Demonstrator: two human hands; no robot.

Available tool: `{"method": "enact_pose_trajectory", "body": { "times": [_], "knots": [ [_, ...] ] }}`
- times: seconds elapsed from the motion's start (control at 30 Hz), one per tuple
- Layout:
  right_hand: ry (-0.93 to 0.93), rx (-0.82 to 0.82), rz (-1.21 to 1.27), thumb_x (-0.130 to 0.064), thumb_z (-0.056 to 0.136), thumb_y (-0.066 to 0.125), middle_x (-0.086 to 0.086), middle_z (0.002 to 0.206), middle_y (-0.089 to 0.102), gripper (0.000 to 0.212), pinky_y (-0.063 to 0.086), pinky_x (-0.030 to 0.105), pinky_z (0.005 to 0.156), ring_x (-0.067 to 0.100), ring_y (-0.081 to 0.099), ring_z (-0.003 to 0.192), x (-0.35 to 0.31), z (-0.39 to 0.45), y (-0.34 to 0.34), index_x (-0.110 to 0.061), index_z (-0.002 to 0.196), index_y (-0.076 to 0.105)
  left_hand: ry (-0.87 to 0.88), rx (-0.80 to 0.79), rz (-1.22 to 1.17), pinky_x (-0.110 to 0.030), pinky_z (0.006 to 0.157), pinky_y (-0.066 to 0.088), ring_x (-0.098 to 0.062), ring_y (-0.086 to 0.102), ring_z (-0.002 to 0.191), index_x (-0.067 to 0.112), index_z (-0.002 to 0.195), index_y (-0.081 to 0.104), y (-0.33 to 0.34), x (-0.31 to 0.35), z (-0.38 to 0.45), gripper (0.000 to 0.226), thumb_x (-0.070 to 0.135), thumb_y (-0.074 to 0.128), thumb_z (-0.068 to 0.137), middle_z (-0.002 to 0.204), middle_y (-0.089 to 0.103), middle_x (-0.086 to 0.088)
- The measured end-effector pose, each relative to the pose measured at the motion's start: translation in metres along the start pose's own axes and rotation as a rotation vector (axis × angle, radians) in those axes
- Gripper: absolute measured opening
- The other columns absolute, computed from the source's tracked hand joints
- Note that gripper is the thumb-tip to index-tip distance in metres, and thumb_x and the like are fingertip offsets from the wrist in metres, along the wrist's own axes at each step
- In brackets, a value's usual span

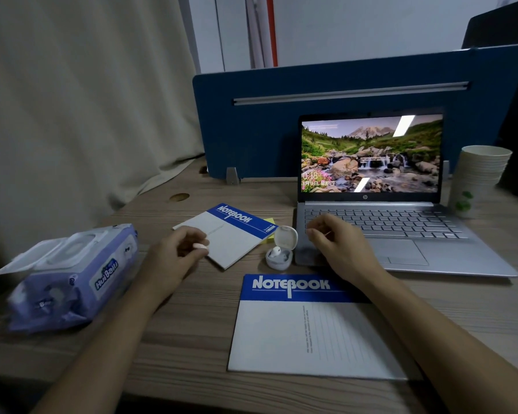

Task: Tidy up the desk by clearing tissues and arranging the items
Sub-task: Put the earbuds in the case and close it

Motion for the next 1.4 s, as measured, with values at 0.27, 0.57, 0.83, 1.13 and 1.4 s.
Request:
{"method": "enact_pose_trajectory", "body": {
  "times": [0.27, 0.57, 0.83, 1.13, 1.4],
  "knots": [
    [-0.003, 0.003, 0.003, -0.027, 0.095, 0.057, -0.006, 0.097, 0.065, 0.014, 0.053, 0.025, 0.075, 0.005, 0.06, 0.085, -0.002, 0.001, -0.001, -0.019, 0.105, 0.064, 0.263, -0.036, 0.042, -0.004, 0.08, 0.045, 0.006, 0.058, 0.102, 0.022, 0.102, 0.071, 0.043, 0.048, -0.004, 0.017, 0.013, 0.071, 0.087, 0.109, 0.061, 0.013],
    [0.01, 0.046, 0.007, -0.028, 0.094, 0.058, -0.009, 0.093, 0.065, 0.014, 0.052, 0.028, 0.075, 0.004, 0.059, 0.083, 0.005, 0.005, -0.008, -0.02, 0.103, 0.065, 0.249, -0.217, -0.159, -0.016, 0.084, 0.052, -0.004, 0.066, 0.102, 0.025, 0.109, 0.069, 0.092, 0.073, 0.013, 0.025, 0.011, 0.071, 0.087, 0.107, 0.07, 0.011],
    [-0.005, 0.04, -0.016, -0.029, 0.095, 0.056, -0.007, 0.092, 0.066, 0.015, 0.053, 0.033, 0.076, 0.007, 0.059, 0.083, 0.002, 0.006, -0.007, -0.018, 0.1, 0.065, 0.24, -0.213, -0.061, -0.017, 0.076, 0.053, -0.002, 0.063, 0.098, 0.04, 0.108, 0.062, 0.097, 0.063, 0.006, 0.026, 0.025, 0.07, 0.089, 0.11, 0.066, 0.014],
    [-0.002, 0.021, -0.012, -0.028, 0.096, 0.055, -0.008, 0.092, 0.066, 0.014, 0.053, 0.029, 0.075, 0.007, 0.061, 0.084, 0.0, 0.002, -0.005, -0.02, 0.101, 0.065, 0.212, -0.247, -0.04, -0.025, 0.083, 0.055, -0.007, 0.061, 0.104, 0.031, 0.116, 0.063, 0.101, 0.063, 0.004, 0.026, 0.026, 0.067, 0.091, 0.118, 0.062, 0.008],
    [-0.025, -0.071, -0.021, -0.019, 0.097, 0.05, -0.006, 0.108, 0.071, 0.025, 0.053, 0.027, 0.084, 0.006, 0.063, 0.094, -0.003, 0.0, 0.0, -0.02, 0.116, 0.066, 0.065, -0.203, -0.182, -0.012, 0.062, 0.051, -0.002, 0.06, 0.098, 0.049, 0.114, 0.054, 0.083, 0.046, 0.008, 0.036, 0.037, 0.073, 0.085, 0.116, 0.057, 0.02]
  ]
}}
Point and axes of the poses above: each hand's wrist, its own z-axis towards the middle knuckle, its own y-axis out of the palm, x = y × z, the point moved 4 cm from there along z, towards the middle knuckle
